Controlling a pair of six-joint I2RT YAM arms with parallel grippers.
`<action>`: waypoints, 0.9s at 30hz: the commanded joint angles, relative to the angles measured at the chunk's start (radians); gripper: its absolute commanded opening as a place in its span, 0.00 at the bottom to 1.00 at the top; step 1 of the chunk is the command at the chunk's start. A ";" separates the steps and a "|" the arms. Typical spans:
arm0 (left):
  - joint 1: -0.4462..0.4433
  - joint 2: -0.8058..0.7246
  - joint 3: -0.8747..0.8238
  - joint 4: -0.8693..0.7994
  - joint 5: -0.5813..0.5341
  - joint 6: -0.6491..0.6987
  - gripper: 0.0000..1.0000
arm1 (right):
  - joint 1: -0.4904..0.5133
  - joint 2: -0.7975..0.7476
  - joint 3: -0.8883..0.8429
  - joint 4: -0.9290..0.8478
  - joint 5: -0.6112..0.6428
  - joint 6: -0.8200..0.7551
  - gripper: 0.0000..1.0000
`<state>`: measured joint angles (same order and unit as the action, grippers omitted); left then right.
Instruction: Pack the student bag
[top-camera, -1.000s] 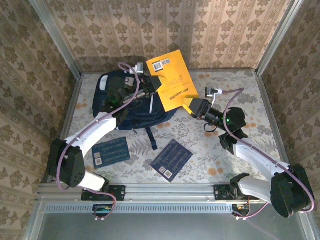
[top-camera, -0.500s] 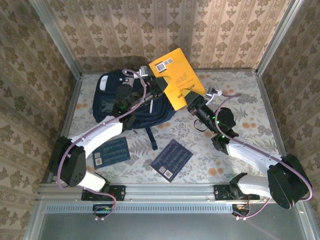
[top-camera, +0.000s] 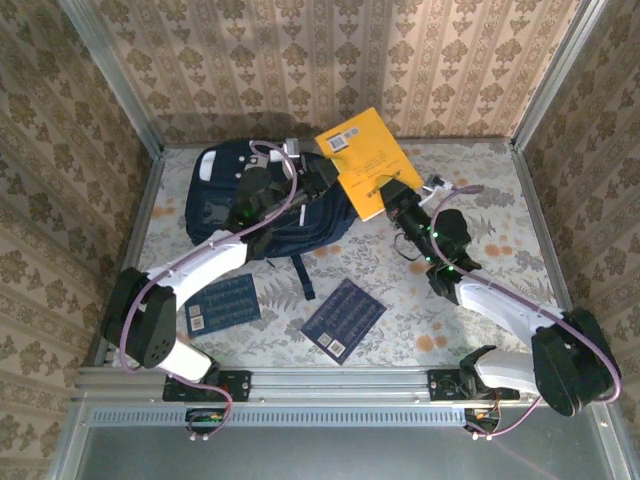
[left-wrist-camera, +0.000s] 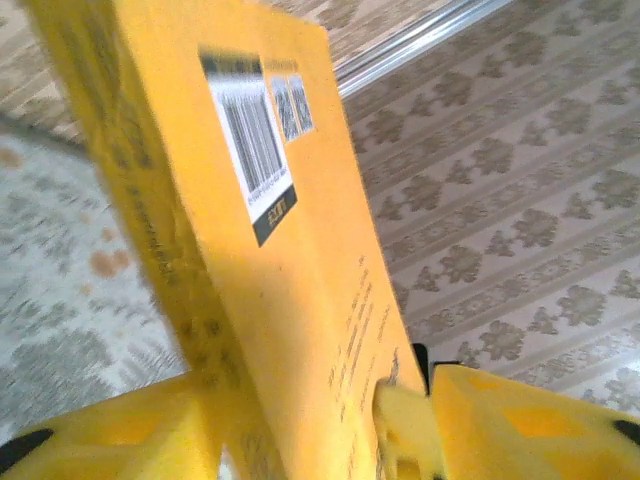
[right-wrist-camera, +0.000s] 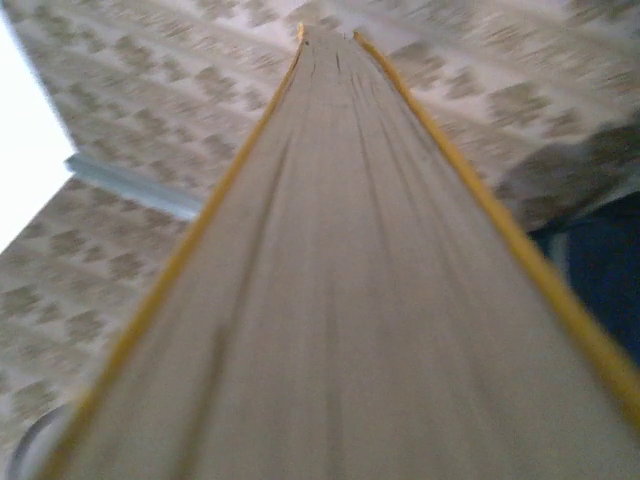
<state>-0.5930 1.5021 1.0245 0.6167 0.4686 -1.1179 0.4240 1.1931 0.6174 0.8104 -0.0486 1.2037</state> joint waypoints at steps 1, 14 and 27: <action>0.066 -0.029 0.103 -0.362 0.016 0.250 0.62 | -0.047 -0.172 0.003 -0.319 0.048 -0.179 0.00; 0.166 0.451 0.730 -1.196 -0.133 0.717 0.63 | -0.070 -0.480 -0.073 -0.770 0.050 -0.531 0.00; 0.180 0.656 0.877 -1.225 -0.097 0.705 0.59 | -0.084 -0.531 -0.156 -0.757 -0.035 -0.551 0.00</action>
<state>-0.4126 2.1437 1.8568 -0.5922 0.3523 -0.4320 0.3496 0.6659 0.4679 -0.0505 -0.0471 0.6750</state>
